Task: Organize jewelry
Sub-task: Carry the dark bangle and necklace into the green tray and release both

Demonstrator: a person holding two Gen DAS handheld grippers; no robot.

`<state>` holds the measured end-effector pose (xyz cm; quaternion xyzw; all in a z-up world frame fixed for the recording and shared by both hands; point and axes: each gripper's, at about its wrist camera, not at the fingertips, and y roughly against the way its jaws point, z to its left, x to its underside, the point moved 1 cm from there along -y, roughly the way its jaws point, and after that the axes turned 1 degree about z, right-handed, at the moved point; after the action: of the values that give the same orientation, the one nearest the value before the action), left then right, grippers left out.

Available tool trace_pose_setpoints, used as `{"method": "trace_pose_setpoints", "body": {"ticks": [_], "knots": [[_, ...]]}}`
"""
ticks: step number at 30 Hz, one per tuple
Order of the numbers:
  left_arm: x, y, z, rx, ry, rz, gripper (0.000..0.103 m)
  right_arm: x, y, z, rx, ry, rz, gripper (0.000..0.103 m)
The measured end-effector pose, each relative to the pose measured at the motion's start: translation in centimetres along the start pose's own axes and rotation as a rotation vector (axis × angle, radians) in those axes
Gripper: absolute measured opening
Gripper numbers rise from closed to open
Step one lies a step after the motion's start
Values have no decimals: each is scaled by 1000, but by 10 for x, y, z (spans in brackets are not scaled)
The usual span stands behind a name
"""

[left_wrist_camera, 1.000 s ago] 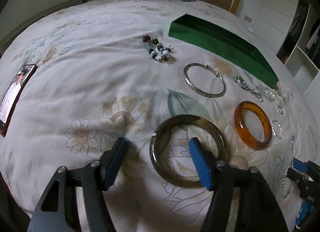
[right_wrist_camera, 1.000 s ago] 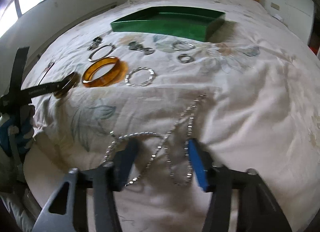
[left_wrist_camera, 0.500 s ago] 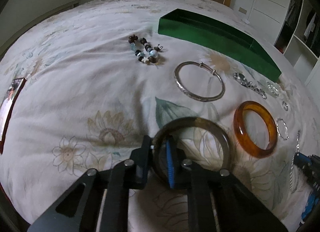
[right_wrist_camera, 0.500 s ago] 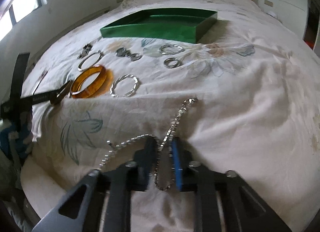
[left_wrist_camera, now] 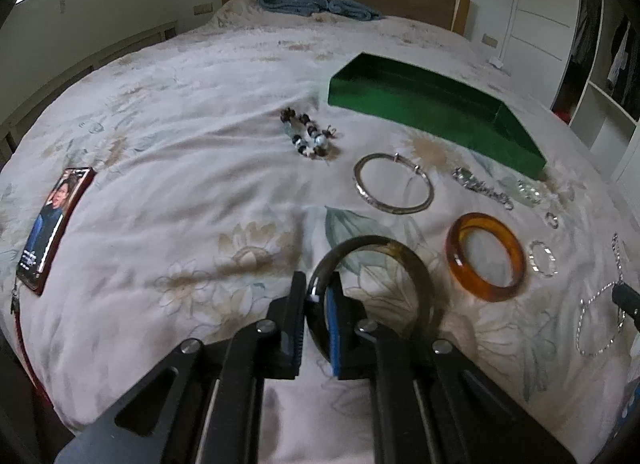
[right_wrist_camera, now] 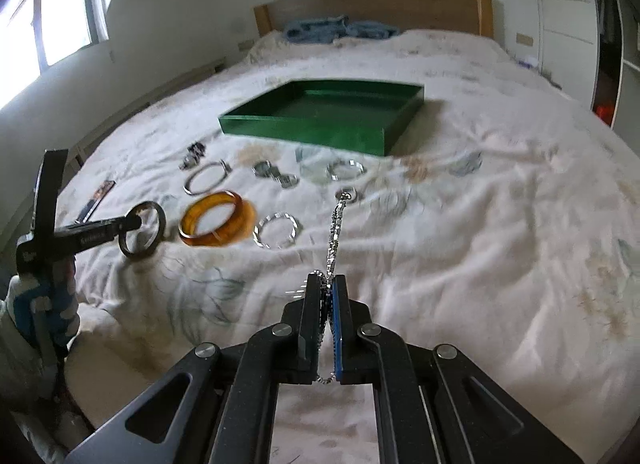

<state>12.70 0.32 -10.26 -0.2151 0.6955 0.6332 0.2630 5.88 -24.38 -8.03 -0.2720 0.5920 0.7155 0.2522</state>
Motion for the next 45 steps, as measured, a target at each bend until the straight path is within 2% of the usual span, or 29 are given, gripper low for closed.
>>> {"method": "trace_pose_setpoints", "body": {"ticks": [12,18,25,33,40,45], "knots": [[-16,47,3,24,24,-87,9,-28,54,17,13,53,-133,5],[-46,60,-7,31,10,-129,9,-62,65,15,26,79,-203,5],[-105,48,-28,38,-4,-154,9,-127,56,6,44,103,-272,5],[-173,-12,-56,42,-15,-120,9,-190,-8,-6,30,106,-261,5],[-220,-89,-83,24,-22,-75,9,-212,-103,-15,4,92,-169,5],[-232,-134,-95,18,-40,-35,9,-214,-162,-22,-10,67,-101,5]]}}
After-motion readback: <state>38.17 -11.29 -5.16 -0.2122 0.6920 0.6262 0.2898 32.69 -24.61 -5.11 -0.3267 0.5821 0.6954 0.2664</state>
